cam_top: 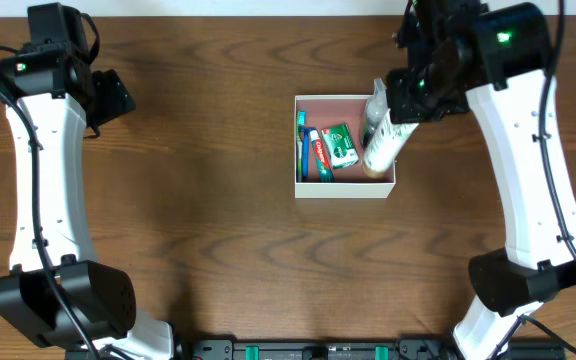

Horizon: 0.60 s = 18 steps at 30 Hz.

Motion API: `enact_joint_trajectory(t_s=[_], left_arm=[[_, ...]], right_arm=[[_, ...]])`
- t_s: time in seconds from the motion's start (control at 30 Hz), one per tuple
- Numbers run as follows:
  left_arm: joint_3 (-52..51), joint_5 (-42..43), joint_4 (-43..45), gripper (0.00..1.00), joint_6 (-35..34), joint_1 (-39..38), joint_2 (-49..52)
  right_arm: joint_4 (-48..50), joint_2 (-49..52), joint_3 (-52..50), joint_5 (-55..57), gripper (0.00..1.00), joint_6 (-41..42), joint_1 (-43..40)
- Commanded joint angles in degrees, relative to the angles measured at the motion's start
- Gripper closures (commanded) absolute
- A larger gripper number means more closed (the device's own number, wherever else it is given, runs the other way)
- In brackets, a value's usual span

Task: Pack container
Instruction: 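Carry the lotion tube left over the white box, then lower the tube into the box's right side and open the gripper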

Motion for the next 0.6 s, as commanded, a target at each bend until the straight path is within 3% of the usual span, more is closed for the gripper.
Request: enact_joint_trajectory(t_s=[0.0, 0.3, 0.57], left_arm=[[-0.2, -0.5, -0.1, 0.02, -0.3, 0.1, 0.1], [-0.2, -0.5, -0.1, 0.02, -0.3, 0.1, 0.1], [-0.2, -0.5, -0.1, 0.02, -0.3, 0.1, 0.1]], right_arm=[[1.0, -0.8, -2.6, 1.6, 0.99, 0.7, 0.4], [11.0, -0.8, -12.6, 3.4, 0.99, 0.2, 0.4], [14.1, -0.8, -19.9, 6.2, 0.99, 0.0, 0.4]])
